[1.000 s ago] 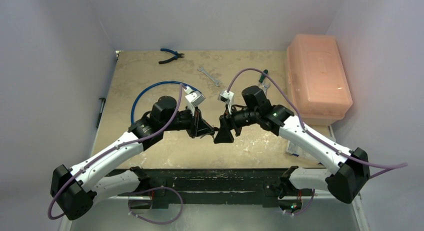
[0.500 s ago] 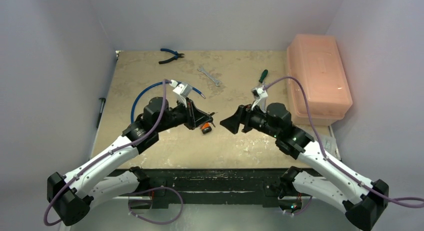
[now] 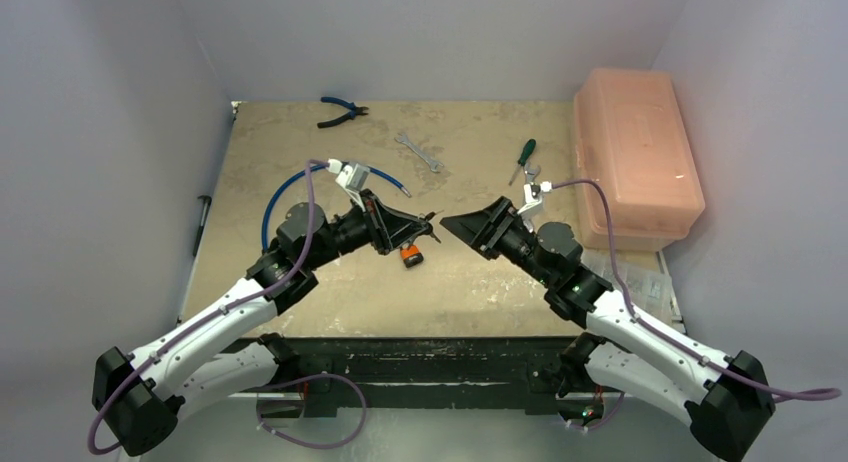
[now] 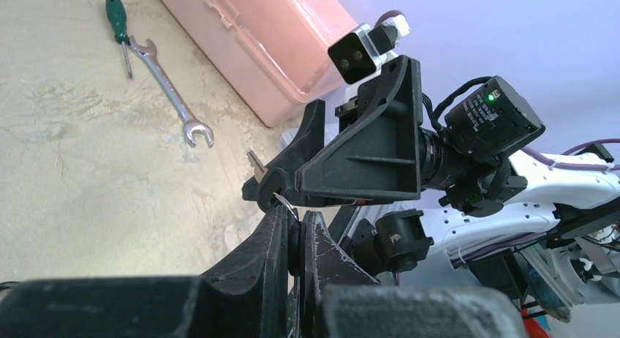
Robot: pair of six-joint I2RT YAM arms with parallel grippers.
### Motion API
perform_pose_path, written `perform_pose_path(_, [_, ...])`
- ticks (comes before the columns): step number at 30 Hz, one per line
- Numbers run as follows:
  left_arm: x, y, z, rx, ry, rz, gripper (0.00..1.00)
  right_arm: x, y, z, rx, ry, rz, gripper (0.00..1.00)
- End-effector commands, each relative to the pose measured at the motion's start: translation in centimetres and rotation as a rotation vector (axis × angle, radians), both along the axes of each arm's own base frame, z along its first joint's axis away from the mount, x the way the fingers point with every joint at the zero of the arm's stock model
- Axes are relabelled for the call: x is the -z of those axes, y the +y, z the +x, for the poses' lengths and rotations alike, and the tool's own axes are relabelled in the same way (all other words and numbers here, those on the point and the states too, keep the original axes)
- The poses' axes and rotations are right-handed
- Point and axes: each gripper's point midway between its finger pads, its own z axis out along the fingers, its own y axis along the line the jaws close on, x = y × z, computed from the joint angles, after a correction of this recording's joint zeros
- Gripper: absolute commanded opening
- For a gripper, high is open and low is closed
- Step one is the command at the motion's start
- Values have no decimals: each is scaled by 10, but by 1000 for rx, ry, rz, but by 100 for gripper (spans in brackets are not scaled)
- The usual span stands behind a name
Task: Unlock with the key
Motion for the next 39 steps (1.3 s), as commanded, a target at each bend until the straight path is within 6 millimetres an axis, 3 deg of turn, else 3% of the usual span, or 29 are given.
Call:
perform_pose_path(1, [-13, -4, -3, 38, -92, -20, 0, -61, 1, 5, 24, -56, 174, 76])
perform_pose_path(9, [4, -3, 6, 12, -95, 50, 0, -59, 15, 11, 4, 67, 124, 69])
perform_pose_path(20, [9, -9, 10, 21, -100, 56, 0, -30, 28, 11, 20, 246, 66, 57])
perform_pose_path(39, [22, -12, 6, 53, -83, 74, 0, -28, 36, 16, 26, 235, 34, 8])
